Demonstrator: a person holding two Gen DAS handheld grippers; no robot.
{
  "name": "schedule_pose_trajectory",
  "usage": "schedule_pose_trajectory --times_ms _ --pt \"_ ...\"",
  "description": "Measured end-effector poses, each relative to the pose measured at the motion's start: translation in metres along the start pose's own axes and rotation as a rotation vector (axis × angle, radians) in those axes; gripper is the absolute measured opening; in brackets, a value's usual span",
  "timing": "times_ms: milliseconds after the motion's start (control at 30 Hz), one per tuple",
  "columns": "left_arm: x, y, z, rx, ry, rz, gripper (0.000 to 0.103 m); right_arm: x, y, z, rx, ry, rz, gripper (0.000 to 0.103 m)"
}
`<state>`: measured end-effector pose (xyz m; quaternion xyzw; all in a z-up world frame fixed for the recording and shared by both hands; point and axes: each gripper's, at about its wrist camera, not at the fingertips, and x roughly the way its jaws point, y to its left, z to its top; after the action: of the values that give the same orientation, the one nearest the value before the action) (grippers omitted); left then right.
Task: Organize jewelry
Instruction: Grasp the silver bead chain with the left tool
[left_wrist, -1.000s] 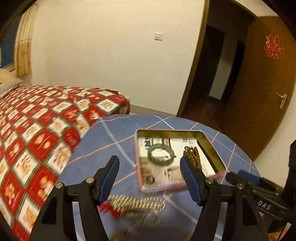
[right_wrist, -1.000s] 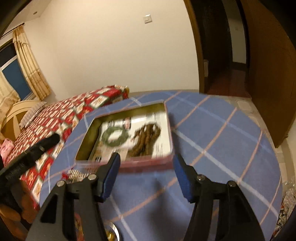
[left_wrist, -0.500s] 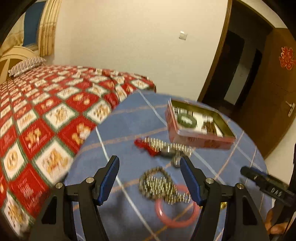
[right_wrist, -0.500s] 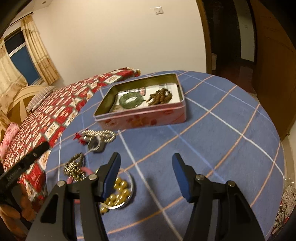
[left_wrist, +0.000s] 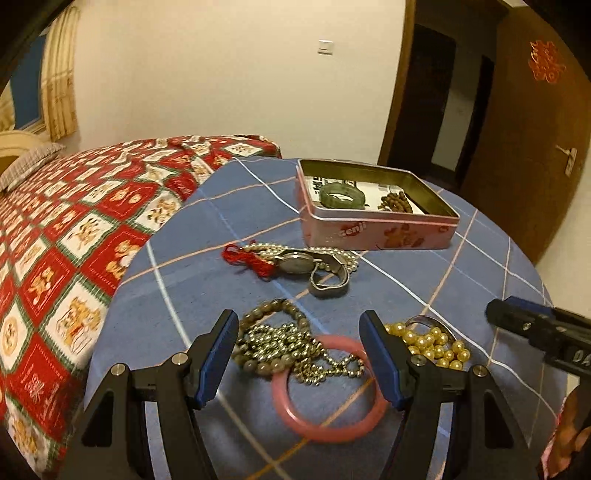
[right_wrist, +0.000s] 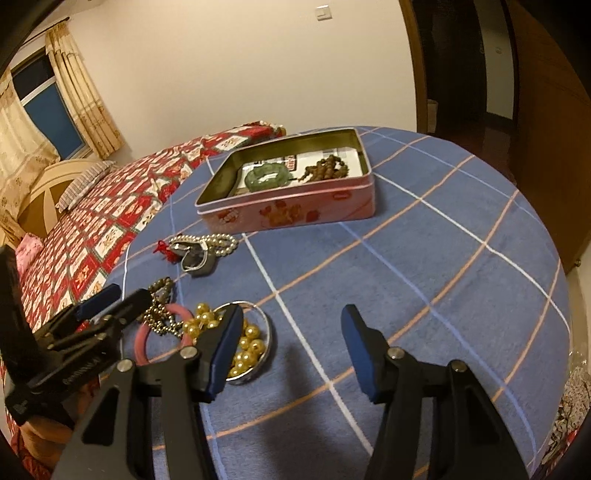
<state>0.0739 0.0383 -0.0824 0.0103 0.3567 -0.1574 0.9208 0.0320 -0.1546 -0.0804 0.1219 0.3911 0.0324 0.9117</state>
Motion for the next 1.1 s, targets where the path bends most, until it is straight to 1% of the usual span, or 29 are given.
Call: schedule_pose_trajectory --times_ms 133,167,200,233,267,400,500,567,633,667,767,833,900,1000,1100 --pt "0.012 0.0 -0.001 0.011 0.032 0.031 0.068 -0.001 -0.004 0.0 0.019 -0.002 0.001 0.059" --pt "0.014 0.0 -0.002 0.007 0.042 0.029 0.063 -0.001 -0.005 0.0 0.02 -0.001 0.001 0.059" --pt "0.017 0.001 -0.004 0.004 0.057 0.022 0.053 0.0 -0.005 0.0 0.021 0.0 0.002 0.059" --pt "0.02 0.001 -0.006 0.003 0.077 0.012 0.047 0.0 -0.005 0.0 0.021 0.001 0.002 0.059" --pt "0.022 0.001 -0.008 0.002 0.089 0.015 0.037 0.0 -0.006 0.0 0.024 0.003 0.002 0.059" --pt "0.02 0.008 -0.008 -0.054 0.089 -0.019 0.024 0.0 -0.005 0.0 0.024 0.003 0.004 0.059" --pt "0.014 0.012 -0.007 -0.078 0.065 -0.051 0.019 0.0 -0.005 0.0 0.026 0.003 0.007 0.059" --pt "0.007 0.009 -0.006 -0.066 0.038 -0.068 0.009 0.001 -0.004 0.0 0.026 0.001 0.005 0.059" --pt "0.0 0.007 -0.003 -0.056 0.015 -0.07 0.008 0.001 -0.004 0.0 0.029 0.002 0.007 0.059" --pt "-0.003 0.007 -0.001 -0.055 0.004 -0.077 0.0 0.001 -0.003 0.0 0.03 0.002 0.008 0.059" --pt "-0.015 0.009 0.005 -0.065 -0.039 -0.113 0.0 0.001 -0.003 0.0 0.028 0.002 0.005 0.059" --pt "-0.02 0.011 0.009 -0.062 -0.055 -0.097 0.0 0.0 -0.003 -0.001 0.03 0.0 0.006 0.059" --pt "-0.023 0.014 0.01 -0.065 -0.061 -0.102 0.0 0.0 -0.003 -0.001 0.029 -0.001 0.009 0.059" --pt "-0.022 0.011 0.009 -0.043 -0.039 -0.085 0.0 -0.001 -0.002 -0.001 0.025 0.0 0.012 0.059" --pt "-0.011 0.006 0.004 -0.016 0.024 -0.083 0.001 0.001 -0.002 -0.001 0.027 0.006 0.015 0.059"
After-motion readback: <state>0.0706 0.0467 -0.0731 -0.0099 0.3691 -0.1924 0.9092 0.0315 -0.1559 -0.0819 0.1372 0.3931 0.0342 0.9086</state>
